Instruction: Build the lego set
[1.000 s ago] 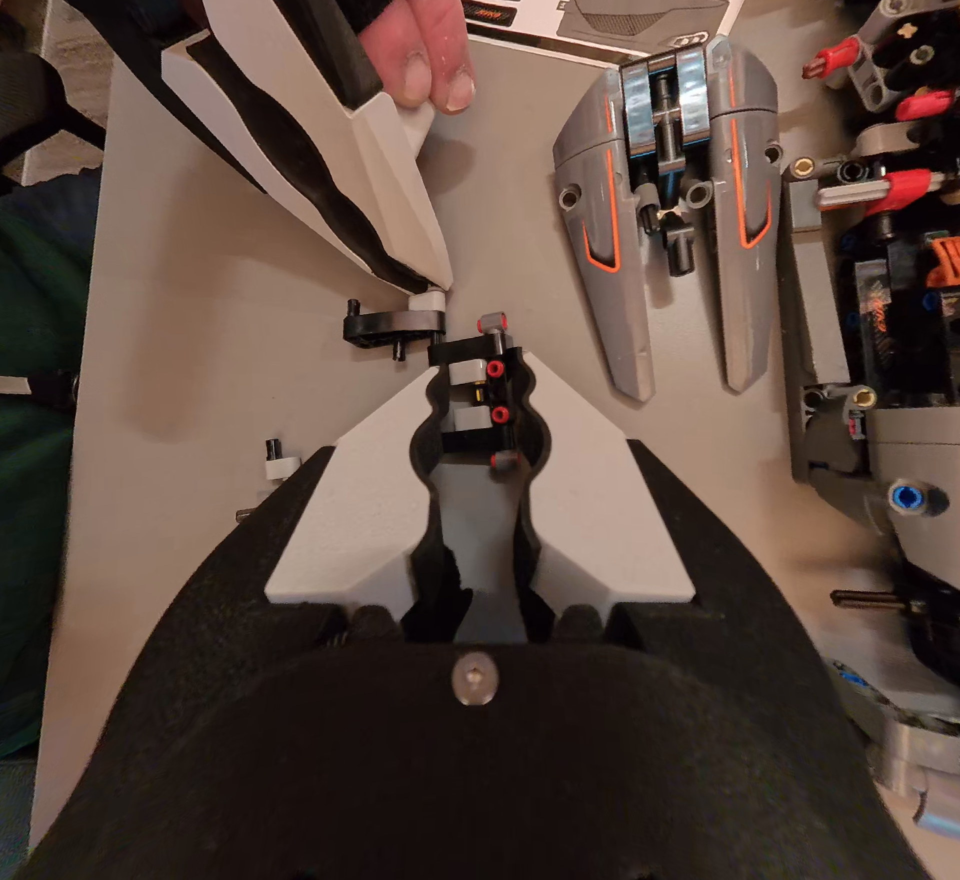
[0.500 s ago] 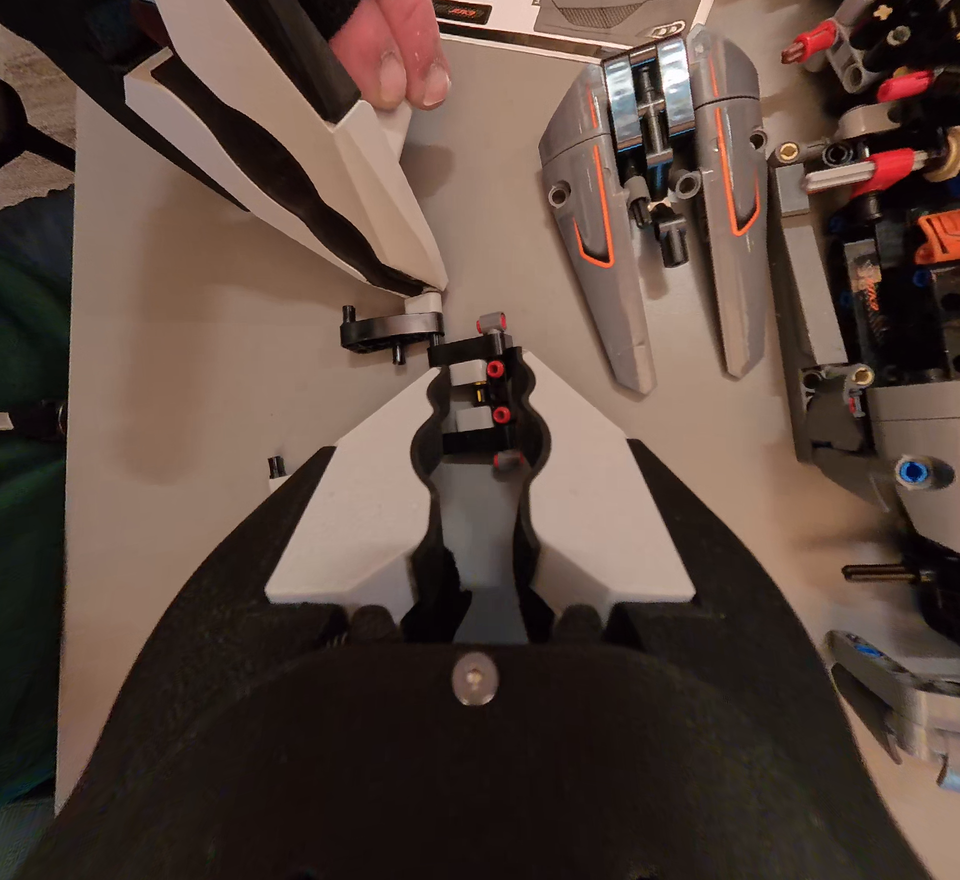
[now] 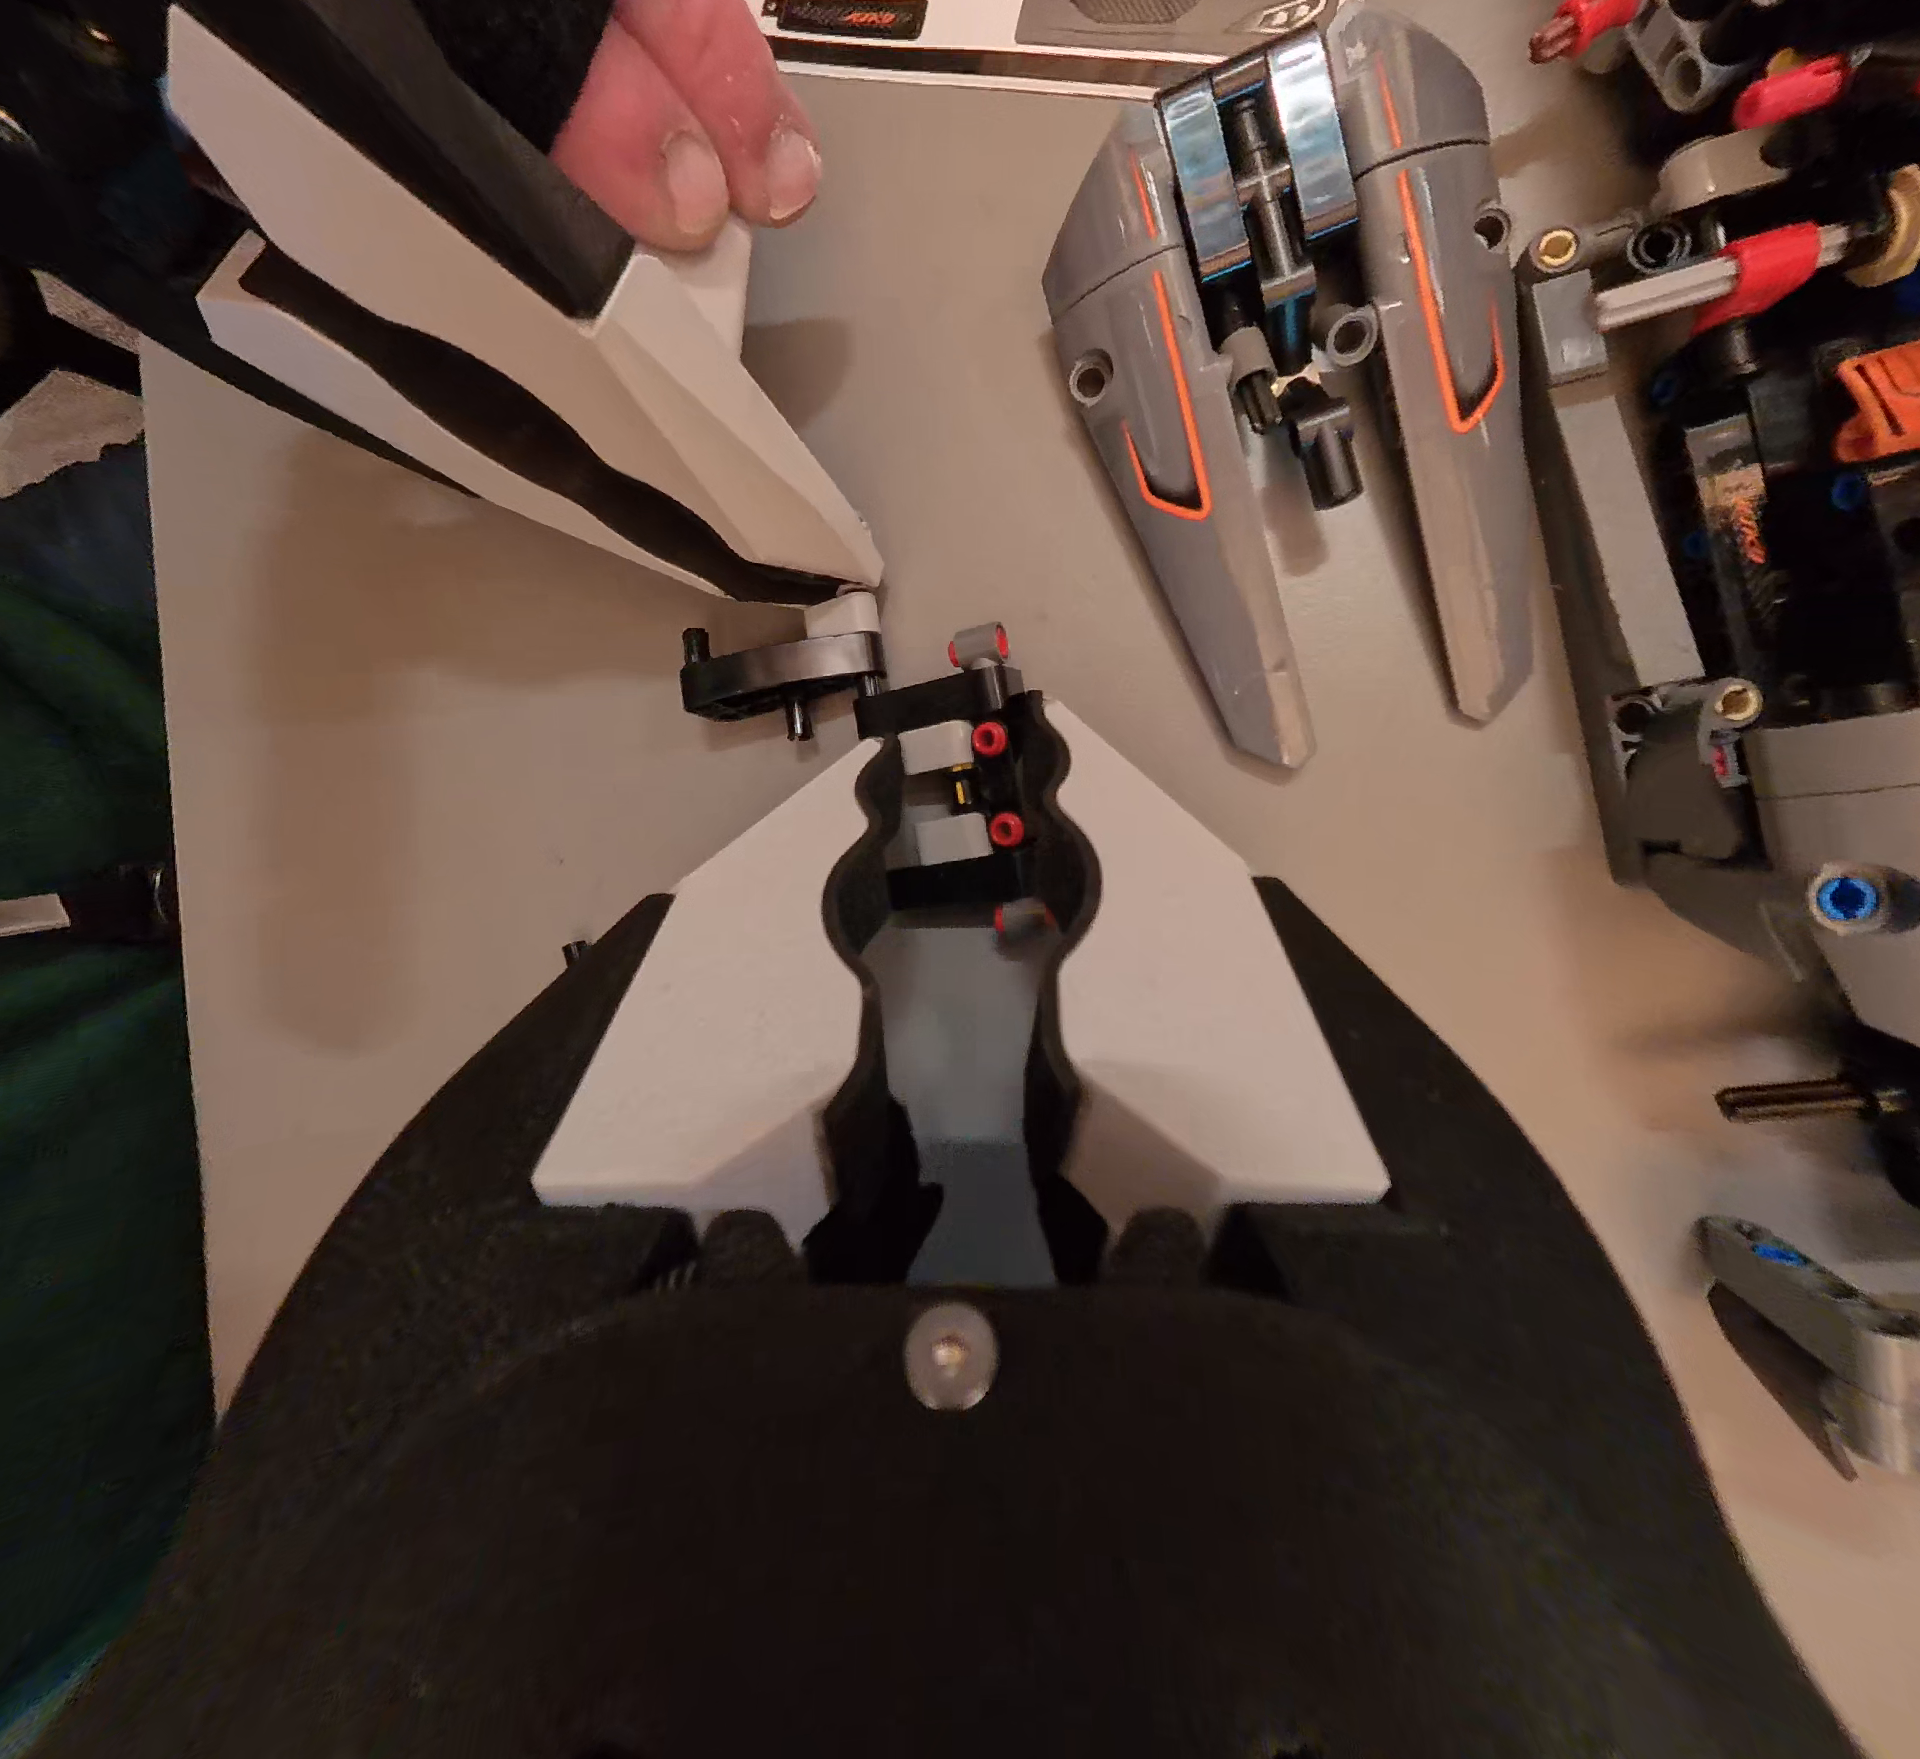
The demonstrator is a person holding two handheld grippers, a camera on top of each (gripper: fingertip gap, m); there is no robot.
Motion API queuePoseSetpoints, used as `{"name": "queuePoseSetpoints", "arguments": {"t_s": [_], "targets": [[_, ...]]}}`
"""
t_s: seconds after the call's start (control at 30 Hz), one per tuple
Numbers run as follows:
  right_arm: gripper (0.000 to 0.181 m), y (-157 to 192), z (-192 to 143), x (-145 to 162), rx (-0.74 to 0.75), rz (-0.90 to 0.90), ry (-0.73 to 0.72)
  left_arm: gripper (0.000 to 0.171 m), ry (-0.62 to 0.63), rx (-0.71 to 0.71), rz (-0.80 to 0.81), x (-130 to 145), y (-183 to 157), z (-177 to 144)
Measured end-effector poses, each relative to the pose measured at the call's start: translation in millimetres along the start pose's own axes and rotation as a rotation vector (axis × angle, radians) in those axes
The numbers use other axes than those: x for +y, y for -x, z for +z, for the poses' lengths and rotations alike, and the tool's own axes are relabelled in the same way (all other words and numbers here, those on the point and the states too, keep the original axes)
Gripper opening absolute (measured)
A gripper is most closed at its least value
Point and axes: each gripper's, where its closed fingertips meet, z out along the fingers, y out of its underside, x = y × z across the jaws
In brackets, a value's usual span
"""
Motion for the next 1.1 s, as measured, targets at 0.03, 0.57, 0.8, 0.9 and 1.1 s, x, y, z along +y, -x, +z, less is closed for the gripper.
{"name": "queuePoseSetpoints", "arguments": {"t_s": [0.03,0.57,0.8,0.9,1.1], "targets": [[0.020,-0.1,0.0,-0.1,0.001,0.001,0.008,0.002,0.008,-0.004,0.003,0.1,0.0,0.0],[0.021,0.1,0.9,-1.4,0.034,0.003,-0.051,0.003,0.036,-0.039,-0.112,2.0,1.4,-0.6],[0.020,-0.2,0.9,-1.4,0.046,0.054,-0.063,0.002,0.065,-0.076,-0.097,1.5,1.4,-0.6],[0.020,-0.3,1.2,-1.4,0.058,0.057,-0.071,0.002,0.065,-0.079,-0.107,0.7,1.7,-0.3],[0.020,-0.5,1.4,-1.6,0.045,0.045,-0.076,0.002,0.046,-0.068,-0.103,-1.1,2.2,1.0]]}}
